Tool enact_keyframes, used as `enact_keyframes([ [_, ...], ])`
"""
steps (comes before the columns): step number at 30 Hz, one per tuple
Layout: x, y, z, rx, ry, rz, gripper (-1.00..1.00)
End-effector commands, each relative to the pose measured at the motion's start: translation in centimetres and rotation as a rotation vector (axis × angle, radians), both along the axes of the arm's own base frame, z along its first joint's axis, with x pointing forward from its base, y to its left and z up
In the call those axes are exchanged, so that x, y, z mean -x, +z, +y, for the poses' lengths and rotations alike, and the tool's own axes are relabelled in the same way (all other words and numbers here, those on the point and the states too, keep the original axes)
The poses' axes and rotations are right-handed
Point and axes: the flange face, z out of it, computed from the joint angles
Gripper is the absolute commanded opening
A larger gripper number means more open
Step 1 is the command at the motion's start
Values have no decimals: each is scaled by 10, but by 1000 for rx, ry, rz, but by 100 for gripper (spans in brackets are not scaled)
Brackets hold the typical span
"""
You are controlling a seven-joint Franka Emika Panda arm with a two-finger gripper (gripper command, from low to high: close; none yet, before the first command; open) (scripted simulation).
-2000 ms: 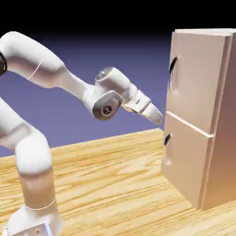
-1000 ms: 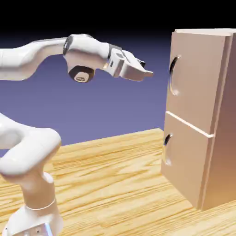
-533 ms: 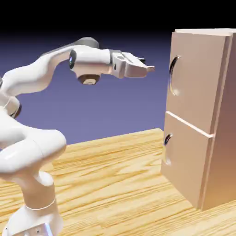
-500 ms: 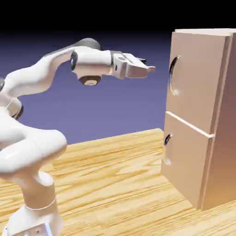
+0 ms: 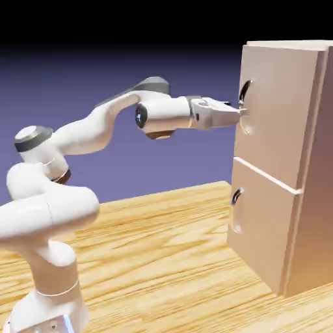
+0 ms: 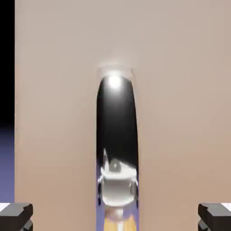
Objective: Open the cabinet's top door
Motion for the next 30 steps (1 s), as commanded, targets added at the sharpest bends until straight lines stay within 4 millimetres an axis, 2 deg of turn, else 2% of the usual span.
enact_keyframes([
  [1,0,0,0,0,0,0,-100],
  [8,43,0,-30,0,200,0,-100],
  [15,77,0,-65,0,382,0,-100],
  [30,122,0,-147,0,738,0,-100],
])
